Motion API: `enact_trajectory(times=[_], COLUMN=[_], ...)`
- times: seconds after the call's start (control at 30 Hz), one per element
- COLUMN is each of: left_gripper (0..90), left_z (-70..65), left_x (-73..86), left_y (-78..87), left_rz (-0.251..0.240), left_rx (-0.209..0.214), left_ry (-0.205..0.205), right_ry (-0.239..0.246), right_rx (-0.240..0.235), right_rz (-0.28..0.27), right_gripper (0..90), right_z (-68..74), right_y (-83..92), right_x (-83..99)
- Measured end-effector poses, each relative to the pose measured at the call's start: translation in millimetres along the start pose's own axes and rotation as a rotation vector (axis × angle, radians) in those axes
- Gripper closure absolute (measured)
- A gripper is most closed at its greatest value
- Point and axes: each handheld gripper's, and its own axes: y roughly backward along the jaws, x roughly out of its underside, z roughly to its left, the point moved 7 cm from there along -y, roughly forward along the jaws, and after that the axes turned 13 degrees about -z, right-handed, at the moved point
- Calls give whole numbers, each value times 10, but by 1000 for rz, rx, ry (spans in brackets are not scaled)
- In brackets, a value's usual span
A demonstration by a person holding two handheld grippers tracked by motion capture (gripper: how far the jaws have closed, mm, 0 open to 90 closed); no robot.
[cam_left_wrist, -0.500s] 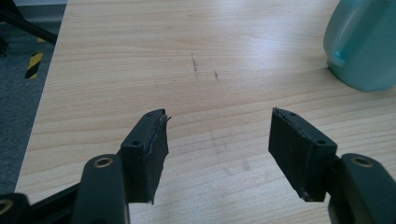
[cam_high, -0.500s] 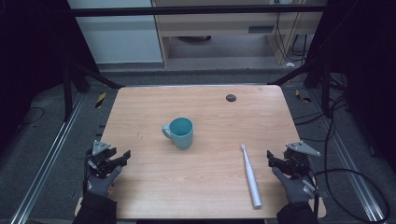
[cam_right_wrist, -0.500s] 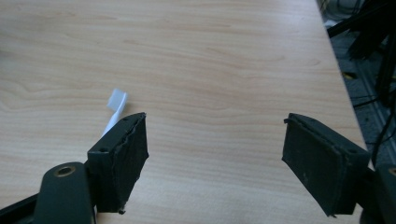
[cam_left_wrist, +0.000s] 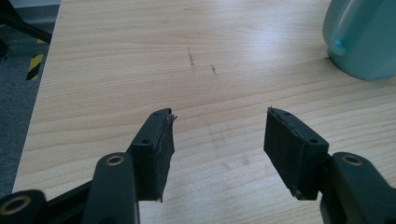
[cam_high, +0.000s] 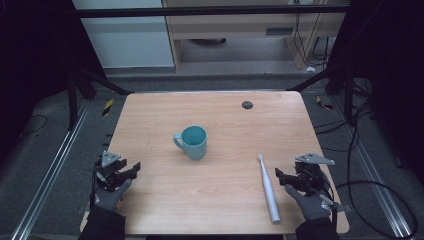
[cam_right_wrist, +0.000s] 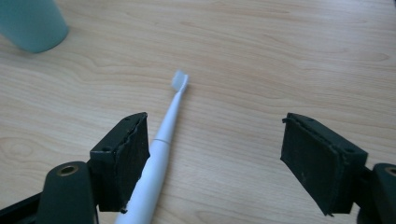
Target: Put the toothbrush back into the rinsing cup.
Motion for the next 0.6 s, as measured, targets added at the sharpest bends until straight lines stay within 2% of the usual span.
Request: enact_trajectory(times=[0.33,0.6], left_gripper=[434,433], left_z=[6,6], left_x=[16,20], left_y=[-18,-22], left_rz=[11,18], left_rx=[0,1], left_ry=[-7,-13], right_ry=[11,21], right_rx=[-68,-103], right_rz=[54,91], right_gripper=[303,351], right_z=[171,283], right_y=[-25,-54], right_x=[18,61])
